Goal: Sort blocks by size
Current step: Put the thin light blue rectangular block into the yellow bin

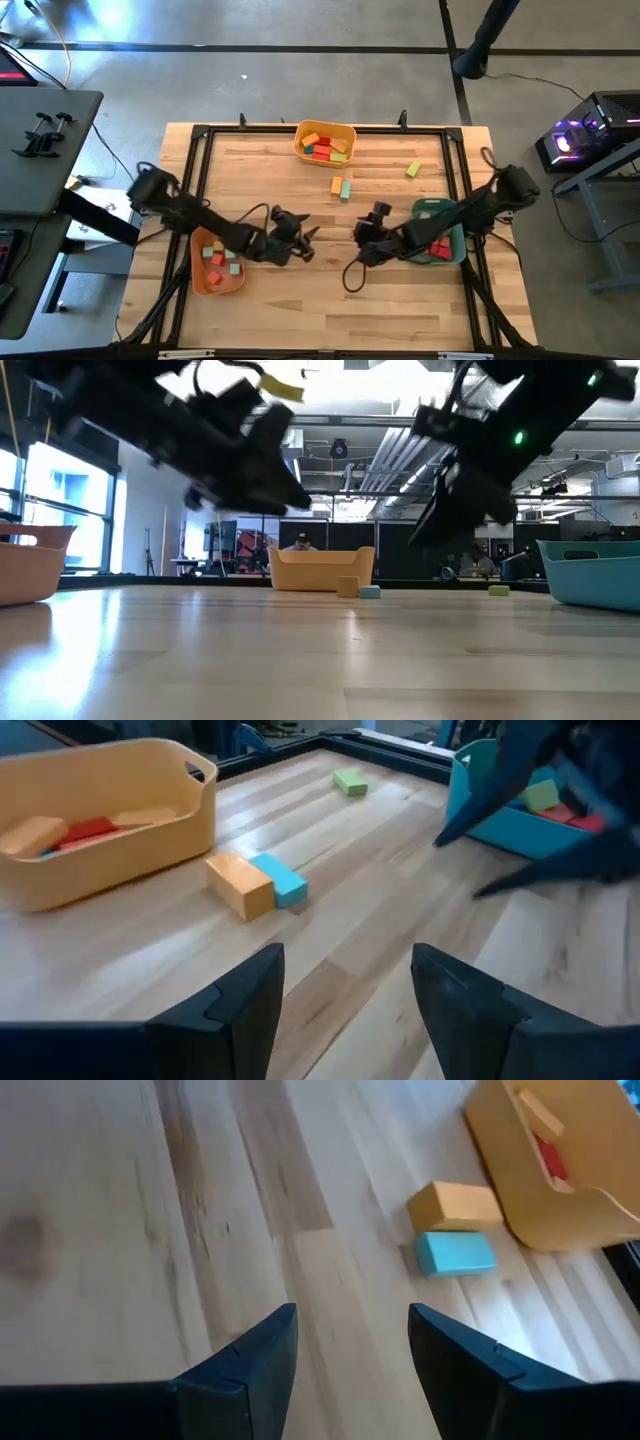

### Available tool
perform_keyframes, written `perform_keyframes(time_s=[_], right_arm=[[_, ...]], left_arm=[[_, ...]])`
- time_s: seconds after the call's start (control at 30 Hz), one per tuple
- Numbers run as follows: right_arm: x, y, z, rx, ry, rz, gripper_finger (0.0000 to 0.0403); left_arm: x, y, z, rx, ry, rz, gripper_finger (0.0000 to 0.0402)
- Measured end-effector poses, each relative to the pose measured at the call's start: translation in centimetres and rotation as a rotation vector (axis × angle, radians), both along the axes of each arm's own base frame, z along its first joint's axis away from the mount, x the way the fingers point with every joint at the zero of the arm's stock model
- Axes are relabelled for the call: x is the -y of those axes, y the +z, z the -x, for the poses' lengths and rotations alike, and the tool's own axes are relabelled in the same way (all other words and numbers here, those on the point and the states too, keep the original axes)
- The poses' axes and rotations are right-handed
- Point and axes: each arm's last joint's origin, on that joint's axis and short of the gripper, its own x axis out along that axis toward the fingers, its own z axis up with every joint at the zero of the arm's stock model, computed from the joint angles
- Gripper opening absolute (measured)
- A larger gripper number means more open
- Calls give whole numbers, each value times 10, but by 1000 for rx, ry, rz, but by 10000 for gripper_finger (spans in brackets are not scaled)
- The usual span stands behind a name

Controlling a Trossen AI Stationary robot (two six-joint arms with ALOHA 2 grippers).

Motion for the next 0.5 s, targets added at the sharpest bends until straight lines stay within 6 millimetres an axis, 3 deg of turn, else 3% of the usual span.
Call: perform_keyframes(time_s=[0.2, 0.33, 0.5], right_arm=[[-6, -12, 5, -79, 12, 25, 188], [-17, 1, 21, -66, 11, 28, 188], [-29, 20, 38, 23, -2, 57, 188]], left_arm=[[-29, -22, -28, 68, 67, -30, 204], [-52, -29, -52, 54, 72, -86, 210], [-75, -42, -76, 40, 38, -33, 234]])
